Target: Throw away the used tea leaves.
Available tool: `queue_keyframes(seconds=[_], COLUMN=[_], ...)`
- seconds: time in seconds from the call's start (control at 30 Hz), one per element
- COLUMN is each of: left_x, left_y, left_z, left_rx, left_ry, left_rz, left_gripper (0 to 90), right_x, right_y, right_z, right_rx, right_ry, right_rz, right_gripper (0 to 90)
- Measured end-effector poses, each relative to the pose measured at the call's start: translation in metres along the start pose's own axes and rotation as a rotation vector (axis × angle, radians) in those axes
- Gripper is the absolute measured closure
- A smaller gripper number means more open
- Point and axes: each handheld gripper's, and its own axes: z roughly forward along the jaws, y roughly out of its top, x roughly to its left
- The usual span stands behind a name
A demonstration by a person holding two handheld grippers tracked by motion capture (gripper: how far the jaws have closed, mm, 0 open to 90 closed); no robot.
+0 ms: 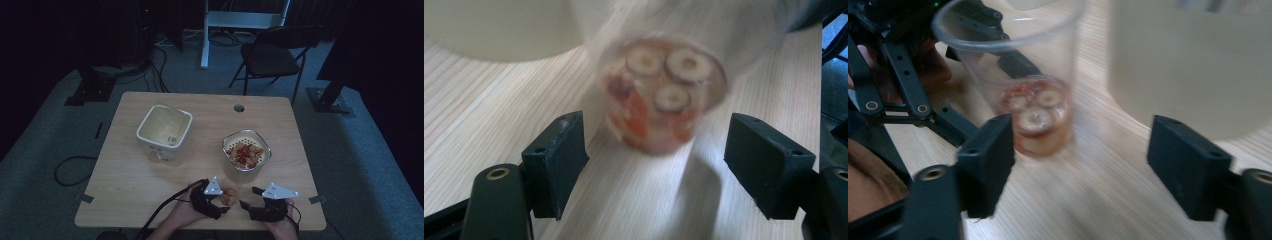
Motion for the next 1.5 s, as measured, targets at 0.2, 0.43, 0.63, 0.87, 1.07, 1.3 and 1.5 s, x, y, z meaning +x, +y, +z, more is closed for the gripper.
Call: queue_keyframes(seconds=[0.2, 0.43, 0.63, 0.87, 1.07, 1.3, 1.5], left_x=[0.005, 0.013, 0.022, 0.027, 0.032, 0.034, 0.050], left_y=[-0.016, -0.033, -0.034, -0.036, -0.035, -0.019, 0.021], left_z=[-0.021, -0.033, -0.034, -0.038, -0.041, -0.031, 0.000], left_rx=[-0.003, -0.006, -0.020, -0.023, -0.037, -0.027, -0.045], left_ry=[0.039, 0.070, 0.075, 0.107, 0.129, 0.142, 0.198], left_rz=[0.000, -0.052, -0.110, -0.122, -0.141, -0.115, -0.145], left_gripper=[25.6, 26.3, 28.9, 28.9, 28.9, 29.0, 34.9], right_x=[0.014, 0.016, 0.019, 0.020, 0.005, -0.016, -0.051], right_y=[0.007, 0.020, 0.025, 0.024, 0.027, 0.023, 0.021], right_z=[0.017, 0.043, 0.056, 0.042, 0.014, -0.015, -0.044], right_rx=[-0.032, -0.118, -0.157, -0.160, -0.173, -0.192, -0.230], right_ry=[0.060, 0.107, 0.093, 0.042, -0.038, -0.138, -0.275], right_rz=[-0.044, -0.049, -0.042, -0.060, -0.059, -0.043, 0.029], right_gripper=[21.9, 23.4, 29.6, 31.4, 33.1, 32.4, 32.5])
